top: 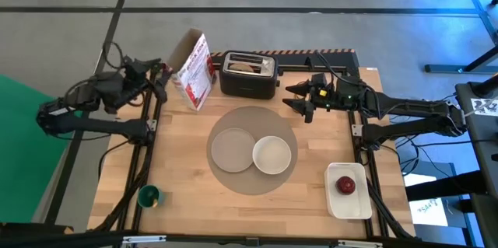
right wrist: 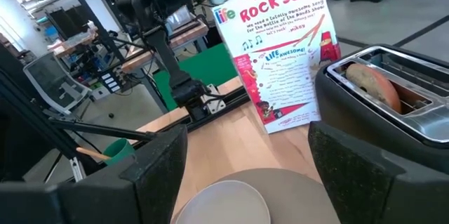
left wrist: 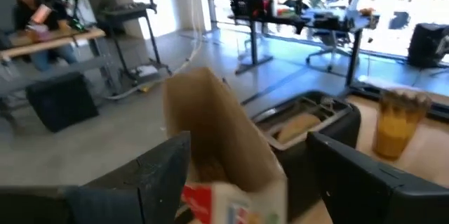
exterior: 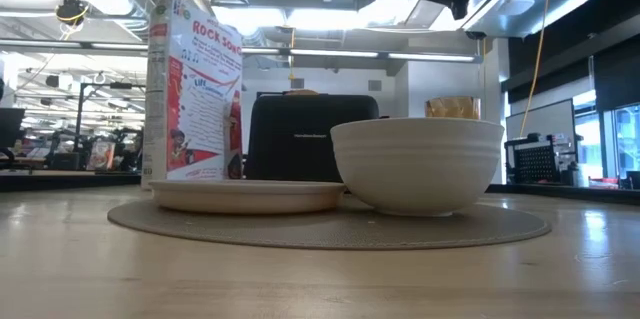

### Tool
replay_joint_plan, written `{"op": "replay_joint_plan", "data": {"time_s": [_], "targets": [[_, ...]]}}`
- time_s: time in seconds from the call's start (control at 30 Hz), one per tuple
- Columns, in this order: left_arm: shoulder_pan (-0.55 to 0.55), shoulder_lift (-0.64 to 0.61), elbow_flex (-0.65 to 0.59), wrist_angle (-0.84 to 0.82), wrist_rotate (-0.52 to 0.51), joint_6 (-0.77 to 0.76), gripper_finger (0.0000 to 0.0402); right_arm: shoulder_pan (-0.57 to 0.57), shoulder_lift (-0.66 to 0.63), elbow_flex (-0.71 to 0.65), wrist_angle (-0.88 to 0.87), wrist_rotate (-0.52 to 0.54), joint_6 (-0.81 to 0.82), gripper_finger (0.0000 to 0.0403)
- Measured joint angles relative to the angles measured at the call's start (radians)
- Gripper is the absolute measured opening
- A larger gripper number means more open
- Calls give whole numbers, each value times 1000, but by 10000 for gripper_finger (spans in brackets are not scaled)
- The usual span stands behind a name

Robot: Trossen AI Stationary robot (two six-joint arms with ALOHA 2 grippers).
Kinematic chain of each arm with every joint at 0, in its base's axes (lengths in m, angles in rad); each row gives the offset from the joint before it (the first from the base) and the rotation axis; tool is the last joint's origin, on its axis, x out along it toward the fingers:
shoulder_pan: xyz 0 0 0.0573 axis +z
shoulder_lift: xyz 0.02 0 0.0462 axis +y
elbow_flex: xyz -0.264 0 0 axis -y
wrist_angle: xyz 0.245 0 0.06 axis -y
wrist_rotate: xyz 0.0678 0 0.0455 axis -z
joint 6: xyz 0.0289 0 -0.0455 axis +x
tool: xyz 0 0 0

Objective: Arrange a breakfast setting
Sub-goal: Pour the cereal into the white bowl

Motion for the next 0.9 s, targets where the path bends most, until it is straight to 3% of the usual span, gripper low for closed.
{"op": "replay_joint_plan", "data": {"time_s": [0.17, 0.3, 0.5, 0.67, 0.9], "targets": [[-73, 2, -106, -2, -82, -117, 271, 0, 0, 0, -22, 19, -3, 287], [-130, -1, -161, -1, -208, -203, 270, 0, 0, 0, -22, 19, -3, 287], [-184, -3, -202, 0, -332, -224, 270, 0, 0, 0, -22, 27, -3, 287], [-189, -3, -267, -2, -352, -304, 270, 0, 0, 0, -22, 45, -3, 287], [-189, -3, -345, 1, -290, -449, 288, -47, 2, 0, -37, 14, 5, 287]]}}
